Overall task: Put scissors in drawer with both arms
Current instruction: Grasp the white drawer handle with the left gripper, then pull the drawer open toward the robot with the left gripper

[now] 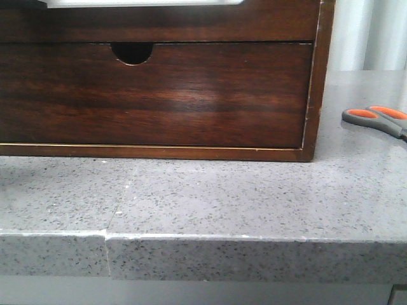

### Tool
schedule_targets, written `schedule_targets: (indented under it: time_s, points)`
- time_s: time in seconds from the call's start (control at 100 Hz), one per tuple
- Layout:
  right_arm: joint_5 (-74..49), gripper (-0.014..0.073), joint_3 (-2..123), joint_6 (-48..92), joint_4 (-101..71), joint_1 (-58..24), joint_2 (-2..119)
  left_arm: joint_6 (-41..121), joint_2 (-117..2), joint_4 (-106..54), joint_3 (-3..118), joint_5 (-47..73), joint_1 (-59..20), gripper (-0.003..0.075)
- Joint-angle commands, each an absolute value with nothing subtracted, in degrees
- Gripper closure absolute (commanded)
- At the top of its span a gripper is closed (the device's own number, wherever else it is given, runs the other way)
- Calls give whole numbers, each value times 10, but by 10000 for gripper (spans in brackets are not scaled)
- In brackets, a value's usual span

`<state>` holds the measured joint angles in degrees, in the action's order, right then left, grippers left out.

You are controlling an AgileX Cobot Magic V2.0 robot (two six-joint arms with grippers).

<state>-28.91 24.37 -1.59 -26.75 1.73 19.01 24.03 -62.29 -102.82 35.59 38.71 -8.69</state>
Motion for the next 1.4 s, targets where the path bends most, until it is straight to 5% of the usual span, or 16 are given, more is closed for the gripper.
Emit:
schedule_targets:
  time_s: [0.0, 1.39]
  points:
    - [-249, 209, 264, -11, -268, 17, 201, 253, -616, -1063, 375, 400, -91, 740]
    - [-249, 209, 264, -11, -268, 17, 201, 97, -382, -981, 276, 300, -199, 740]
